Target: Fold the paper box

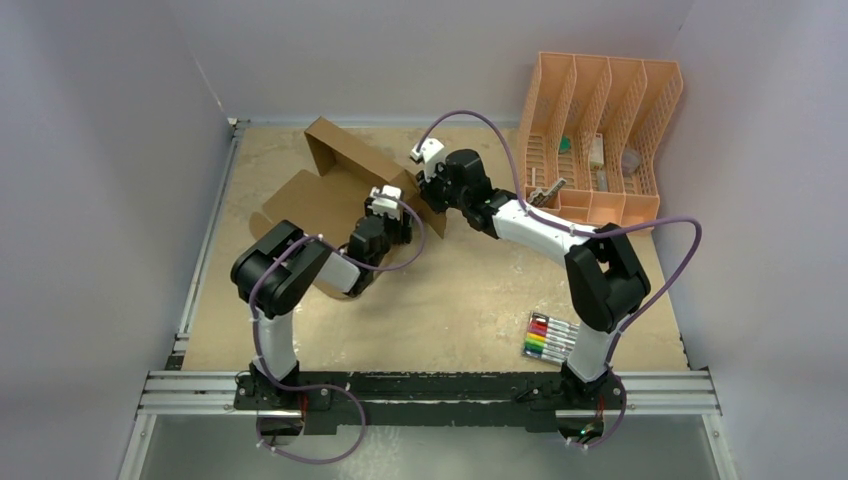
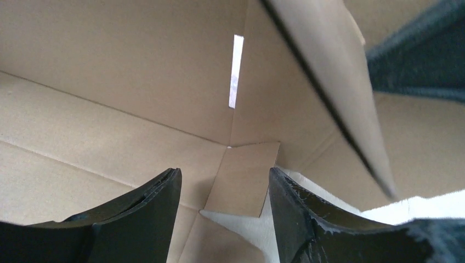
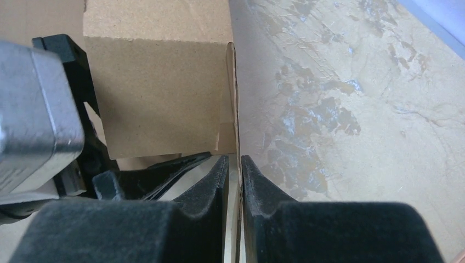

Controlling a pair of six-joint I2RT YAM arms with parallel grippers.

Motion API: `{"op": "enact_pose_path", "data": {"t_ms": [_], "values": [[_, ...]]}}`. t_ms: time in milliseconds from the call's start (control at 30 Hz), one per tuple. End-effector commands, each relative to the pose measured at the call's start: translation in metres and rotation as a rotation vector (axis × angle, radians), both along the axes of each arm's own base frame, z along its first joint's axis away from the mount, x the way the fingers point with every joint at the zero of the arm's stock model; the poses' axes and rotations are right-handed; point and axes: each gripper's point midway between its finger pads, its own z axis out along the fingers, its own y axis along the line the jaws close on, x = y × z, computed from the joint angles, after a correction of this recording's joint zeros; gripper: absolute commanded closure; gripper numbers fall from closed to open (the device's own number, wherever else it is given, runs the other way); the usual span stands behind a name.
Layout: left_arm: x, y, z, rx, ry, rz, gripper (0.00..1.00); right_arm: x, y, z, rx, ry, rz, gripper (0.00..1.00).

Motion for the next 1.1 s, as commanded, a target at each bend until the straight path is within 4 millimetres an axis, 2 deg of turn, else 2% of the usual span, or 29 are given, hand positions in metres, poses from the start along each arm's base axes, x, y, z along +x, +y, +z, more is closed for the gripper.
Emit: {"op": "enact_pose_path", "data": {"t_ms": [0,200,367,533,700,900,1067], "values": [[0.021,0.001,0.030,-0.135,-0.071,0.099,0.42,-0.007,0.008,0.021,0.017,-0.026,0.065,0.84],[0.025,0.018,0.036,-0.251,-0.058,0.192,0.46,-0.010,0.005,0.019,0.005,-0.022,0.070,0.84],[0.033,0.038,0.027,-0.385,-0.004,0.279,0.53,-0.011,0.005,0.019,0.006,-0.022,0.073,0.84],[0.036,0.041,0.019,-0.467,0.047,0.301,0.54,-0.009,0.005,0.022,0.026,-0.011,0.043,0.85],[0.033,0.037,0.016,-0.514,0.074,0.283,0.55,0.000,0.003,0.026,0.097,0.015,-0.070,0.85],[0.027,0.031,0.031,-0.556,0.060,0.234,0.55,0.009,0.010,0.035,0.163,0.009,-0.153,0.86],[0.019,0.030,0.059,-0.570,0.027,0.191,0.50,0.018,0.015,0.038,0.163,-0.010,-0.157,0.87]]}}
